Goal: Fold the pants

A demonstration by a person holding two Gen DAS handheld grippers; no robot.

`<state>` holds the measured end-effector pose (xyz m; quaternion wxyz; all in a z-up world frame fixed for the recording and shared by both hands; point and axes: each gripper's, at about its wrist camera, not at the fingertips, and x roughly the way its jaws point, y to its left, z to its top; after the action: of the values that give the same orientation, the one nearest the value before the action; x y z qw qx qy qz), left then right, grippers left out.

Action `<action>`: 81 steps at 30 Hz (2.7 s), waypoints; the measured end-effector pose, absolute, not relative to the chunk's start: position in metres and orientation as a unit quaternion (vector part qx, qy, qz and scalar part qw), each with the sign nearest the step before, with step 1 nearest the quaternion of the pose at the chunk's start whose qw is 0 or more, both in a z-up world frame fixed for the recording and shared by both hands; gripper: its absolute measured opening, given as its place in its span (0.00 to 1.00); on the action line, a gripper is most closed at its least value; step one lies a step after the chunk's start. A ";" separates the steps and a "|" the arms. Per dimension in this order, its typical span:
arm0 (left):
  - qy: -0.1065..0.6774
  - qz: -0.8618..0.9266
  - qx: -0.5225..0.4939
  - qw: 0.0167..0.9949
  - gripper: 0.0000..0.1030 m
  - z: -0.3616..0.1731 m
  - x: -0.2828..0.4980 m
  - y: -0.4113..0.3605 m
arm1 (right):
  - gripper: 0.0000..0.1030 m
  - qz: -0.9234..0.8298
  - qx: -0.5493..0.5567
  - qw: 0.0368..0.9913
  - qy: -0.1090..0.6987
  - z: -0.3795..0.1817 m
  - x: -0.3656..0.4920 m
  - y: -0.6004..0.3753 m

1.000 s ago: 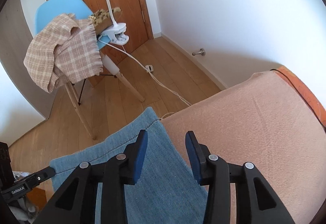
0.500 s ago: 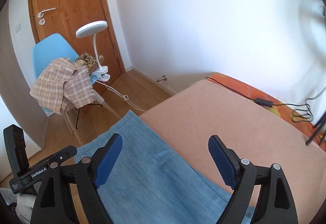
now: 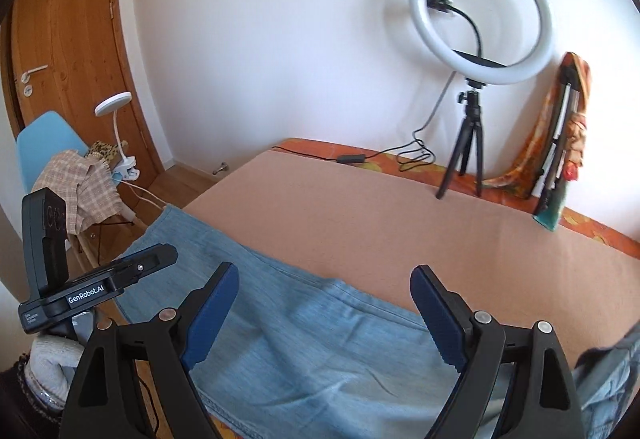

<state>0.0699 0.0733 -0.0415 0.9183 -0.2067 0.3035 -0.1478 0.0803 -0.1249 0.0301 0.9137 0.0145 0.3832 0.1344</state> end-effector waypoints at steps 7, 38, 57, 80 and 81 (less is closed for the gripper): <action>0.343 -0.255 -0.133 0.894 0.59 -0.041 0.078 -0.032 | 0.86 0.038 0.064 0.921 0.382 0.035 0.019 -0.235; 0.371 -0.390 0.125 0.834 0.32 -0.100 0.053 -0.245 | 0.66 -0.185 0.197 0.848 0.456 -0.002 0.068 -0.461; 0.347 -0.432 0.089 0.828 0.02 -0.086 0.031 -0.215 | 0.02 -0.150 0.349 0.834 0.400 -0.001 -0.092 -0.480; 0.385 -0.444 0.093 0.804 0.35 -0.092 0.017 -0.179 | 0.30 -0.210 0.446 0.757 0.429 -0.098 -0.187 -0.498; 0.385 -0.440 0.094 0.805 0.35 -0.090 0.018 -0.172 | 0.31 -0.211 0.430 0.764 0.432 -0.095 -0.187 -0.495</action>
<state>0.0176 -0.1716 -0.0903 0.8054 0.0942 0.3852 -0.4405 -0.1875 -0.4945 -0.0949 0.7638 0.4302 0.4322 -0.2113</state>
